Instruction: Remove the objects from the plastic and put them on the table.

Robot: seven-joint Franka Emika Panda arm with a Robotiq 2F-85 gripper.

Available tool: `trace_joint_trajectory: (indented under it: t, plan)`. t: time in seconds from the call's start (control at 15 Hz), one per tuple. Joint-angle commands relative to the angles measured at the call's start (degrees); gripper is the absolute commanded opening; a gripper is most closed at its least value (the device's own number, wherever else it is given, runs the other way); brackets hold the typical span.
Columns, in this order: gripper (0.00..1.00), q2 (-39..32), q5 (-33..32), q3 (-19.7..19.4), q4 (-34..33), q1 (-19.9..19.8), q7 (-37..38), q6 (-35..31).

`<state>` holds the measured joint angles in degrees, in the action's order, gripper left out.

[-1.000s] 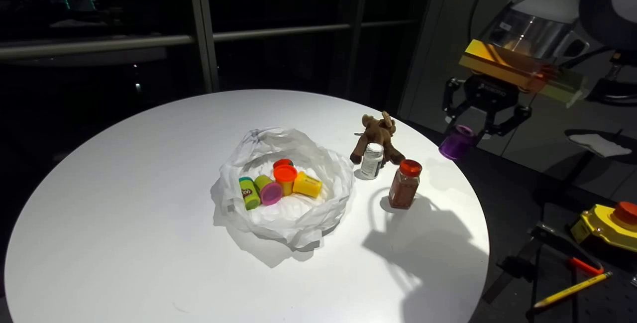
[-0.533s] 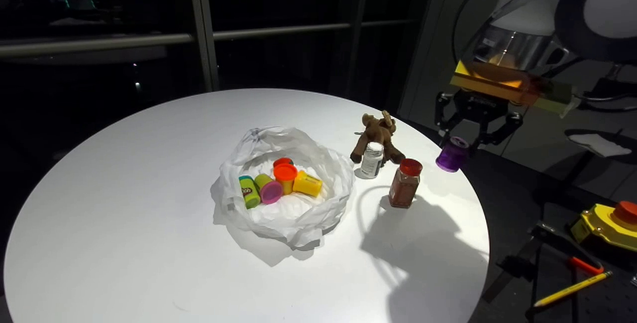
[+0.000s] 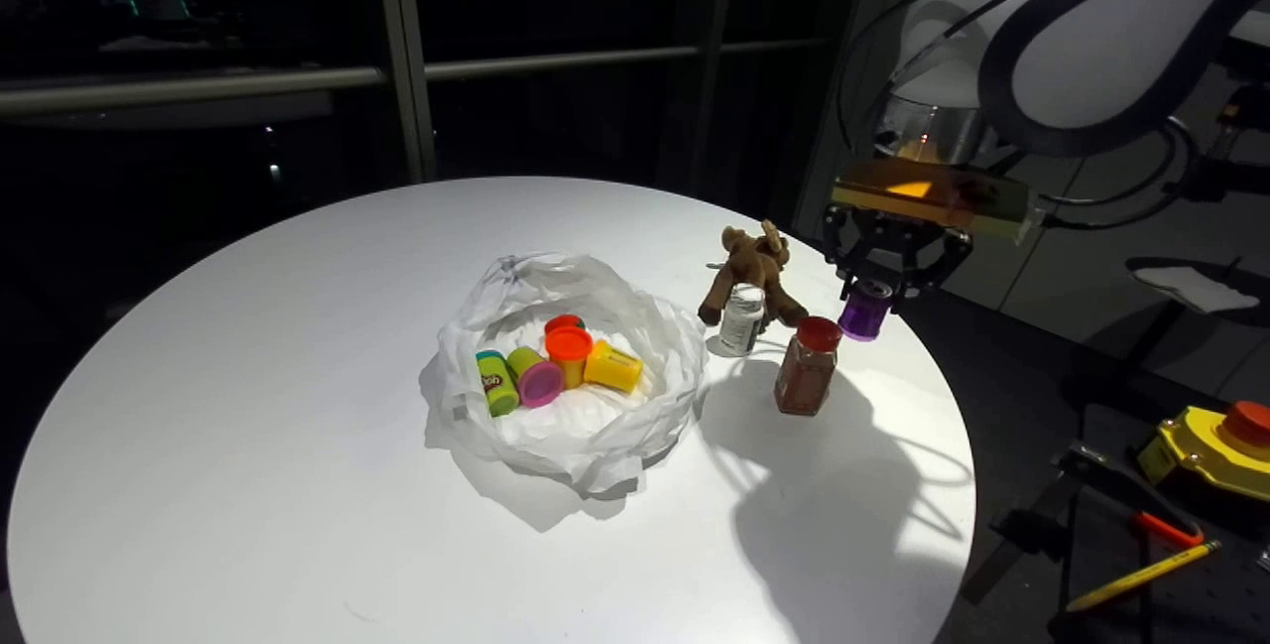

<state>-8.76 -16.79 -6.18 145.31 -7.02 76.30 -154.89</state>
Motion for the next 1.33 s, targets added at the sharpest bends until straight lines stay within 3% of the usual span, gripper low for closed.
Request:
trace_joint_trajectory:
  t: [0.0,0.2,0.53,0.6,0.67,0.8,0.93,1.13,1.27]
  plan:
    - [0.26,-5.02,6.84,-1.48,-4.85,0.88,-2.51,-3.69]
    - [0.26,-9.03,17.85,1.06,-7.71,-0.2,-9.8,-5.73]
    - [0.26,-14.67,25.54,1.05,-12.54,0.88,-16.5,-3.93]
    - [0.6,-15.59,25.45,0.28,-13.41,1.54,-16.88,-3.43]
    - [0.77,-16.28,24.51,-1.03,-14.03,2.58,-16.42,-2.93]
    - [0.9,-16.91,23.7,-2.65,-14.65,3.92,-15.86,-2.55]
    - [1.0,-16.34,22.68,-4.91,-14.39,5.69,-14.94,-2.77]
    - [1.0,-10.89,20.27,-8.56,-11.53,9.04,-13.68,-3.79]
    - [1.0,-6.24,13.24,-14.04,-10.03,14.21,-9.65,-2.84]
